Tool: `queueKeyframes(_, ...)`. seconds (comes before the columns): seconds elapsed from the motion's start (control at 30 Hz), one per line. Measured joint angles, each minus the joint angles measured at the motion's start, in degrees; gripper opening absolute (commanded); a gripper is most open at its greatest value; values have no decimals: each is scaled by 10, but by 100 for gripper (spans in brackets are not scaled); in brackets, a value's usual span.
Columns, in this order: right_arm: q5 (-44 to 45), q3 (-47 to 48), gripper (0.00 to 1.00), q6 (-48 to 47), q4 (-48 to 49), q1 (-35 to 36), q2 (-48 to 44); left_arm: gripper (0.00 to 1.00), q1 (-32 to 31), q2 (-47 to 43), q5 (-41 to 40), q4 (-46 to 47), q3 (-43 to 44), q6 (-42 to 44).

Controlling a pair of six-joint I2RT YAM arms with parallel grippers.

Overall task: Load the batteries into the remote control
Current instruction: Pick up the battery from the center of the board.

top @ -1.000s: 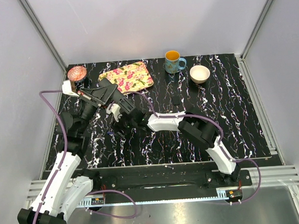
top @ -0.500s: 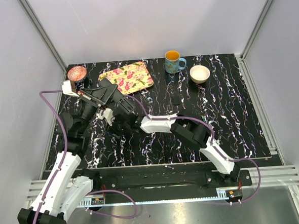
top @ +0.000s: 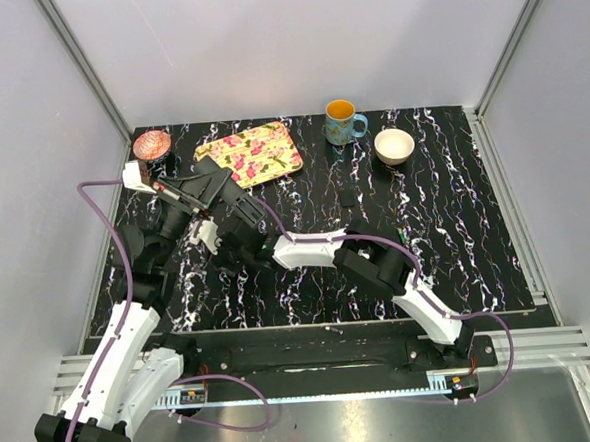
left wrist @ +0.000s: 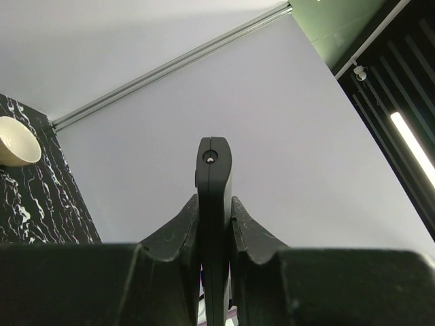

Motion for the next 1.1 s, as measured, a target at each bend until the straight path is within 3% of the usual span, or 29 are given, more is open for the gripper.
queueKeyframes(0.07,10,1,0,1,-3,2,0,0,0,-1,0,-1,-3,0)
queueKeyframes(0.57,99,27,0,40,-49,11,3,0,0,-11,0,-7,-14,2)
queueKeyframes(0.6,99,27,5,42,-49,11,3,0,0,-11,0,-7,-14,2)
queueKeyframes(0.63,99,27,22,43,-50,11,3,0,0,-11,0,-7,-14,2)
queueKeyframes(0.73,98,30,40,44,-54,11,3,0,0,-11,0,-7,-14,2)
queueKeyframes(0.97,97,33,49,43,-61,11,3,0,0,-11,0,-7,-14,3)
queueKeyframes(1.1,98,45,64,43,-82,11,4,0,0,-11,0,-8,-14,3)
